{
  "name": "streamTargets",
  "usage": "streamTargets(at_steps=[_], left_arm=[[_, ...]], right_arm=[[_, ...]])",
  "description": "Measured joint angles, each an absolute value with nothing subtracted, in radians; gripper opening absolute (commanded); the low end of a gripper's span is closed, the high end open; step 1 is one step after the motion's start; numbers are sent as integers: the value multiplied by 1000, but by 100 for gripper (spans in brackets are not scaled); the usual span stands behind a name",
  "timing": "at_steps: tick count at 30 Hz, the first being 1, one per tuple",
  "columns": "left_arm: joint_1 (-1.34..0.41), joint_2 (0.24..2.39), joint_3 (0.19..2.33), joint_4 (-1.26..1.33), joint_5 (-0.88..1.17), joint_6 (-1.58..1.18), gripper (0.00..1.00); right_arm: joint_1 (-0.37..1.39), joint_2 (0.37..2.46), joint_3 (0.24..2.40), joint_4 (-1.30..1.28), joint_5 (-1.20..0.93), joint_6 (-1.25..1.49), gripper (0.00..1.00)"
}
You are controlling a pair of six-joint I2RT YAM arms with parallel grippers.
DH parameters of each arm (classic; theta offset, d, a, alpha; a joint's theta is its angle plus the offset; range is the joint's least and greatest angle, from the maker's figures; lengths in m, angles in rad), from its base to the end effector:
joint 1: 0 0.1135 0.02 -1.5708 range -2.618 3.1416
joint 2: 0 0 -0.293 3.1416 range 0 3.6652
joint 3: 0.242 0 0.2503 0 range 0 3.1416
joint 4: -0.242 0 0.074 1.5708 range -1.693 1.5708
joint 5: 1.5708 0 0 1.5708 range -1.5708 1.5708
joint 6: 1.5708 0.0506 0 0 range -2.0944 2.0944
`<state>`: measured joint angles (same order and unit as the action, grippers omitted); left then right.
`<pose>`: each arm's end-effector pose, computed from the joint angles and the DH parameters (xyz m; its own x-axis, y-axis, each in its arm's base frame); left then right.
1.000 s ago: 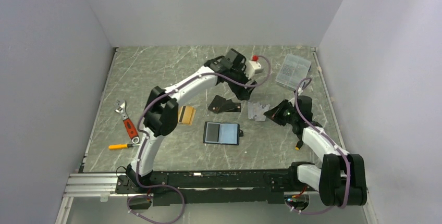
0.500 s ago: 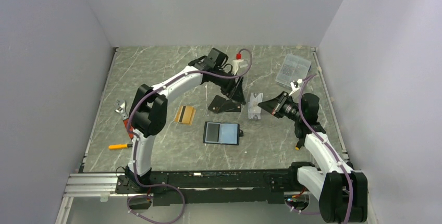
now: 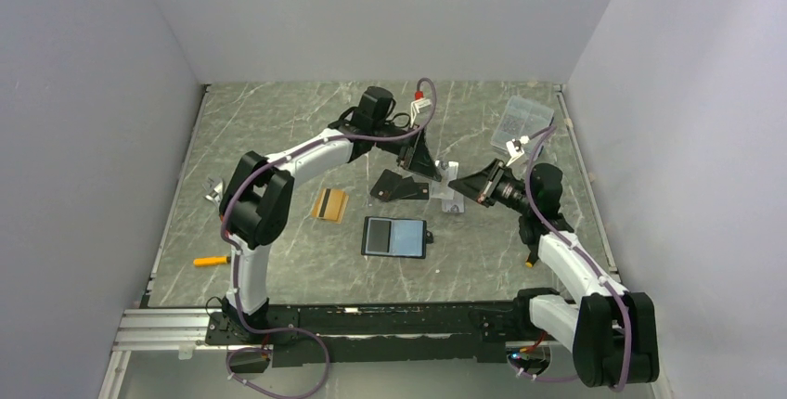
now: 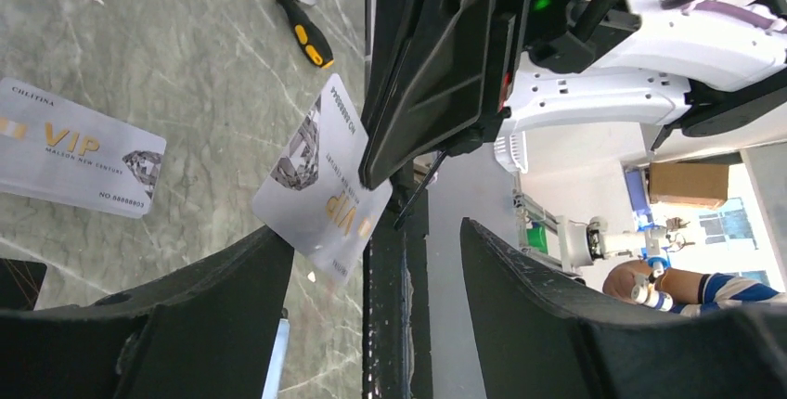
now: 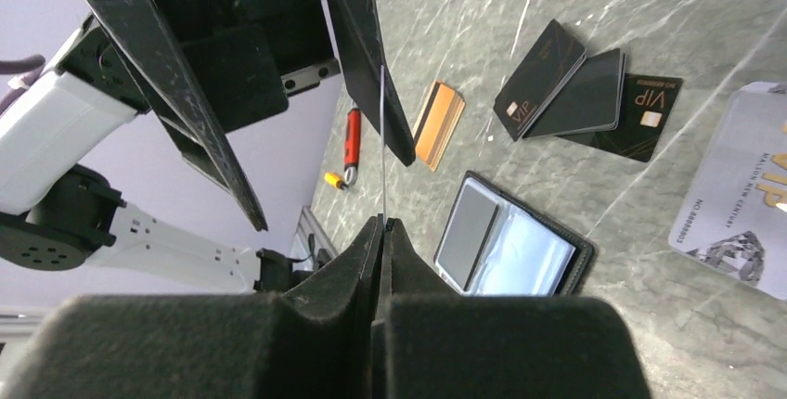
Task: Put the credit cards into the card holder
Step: Insert the credit card into the card holder.
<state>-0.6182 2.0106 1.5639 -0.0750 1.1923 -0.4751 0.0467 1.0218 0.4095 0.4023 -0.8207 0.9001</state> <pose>0.3559 -0.3108 0.2815 -0.7594 0.3327 -0.5591 0.5885 -0.0153 -0.8084 0.2046 0.0466 0.2502 -0.7143 0.5013 -0.4884 -0.3009 0.4101 0.8610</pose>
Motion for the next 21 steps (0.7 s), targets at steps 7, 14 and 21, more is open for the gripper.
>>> streamTargets(at_steps=[7, 14, 21], left_arm=[[-599, 2011, 1538, 12, 1208, -540, 53], [-590, 2011, 1499, 62, 1206, -575, 21], [-581, 2003, 1449, 148, 1210, -636, 17]], right_arm=[[94, 1049, 411, 429, -817, 910, 0], [102, 1049, 411, 432, -813, 910, 0], [120, 1080, 421, 469, -826, 923, 16]])
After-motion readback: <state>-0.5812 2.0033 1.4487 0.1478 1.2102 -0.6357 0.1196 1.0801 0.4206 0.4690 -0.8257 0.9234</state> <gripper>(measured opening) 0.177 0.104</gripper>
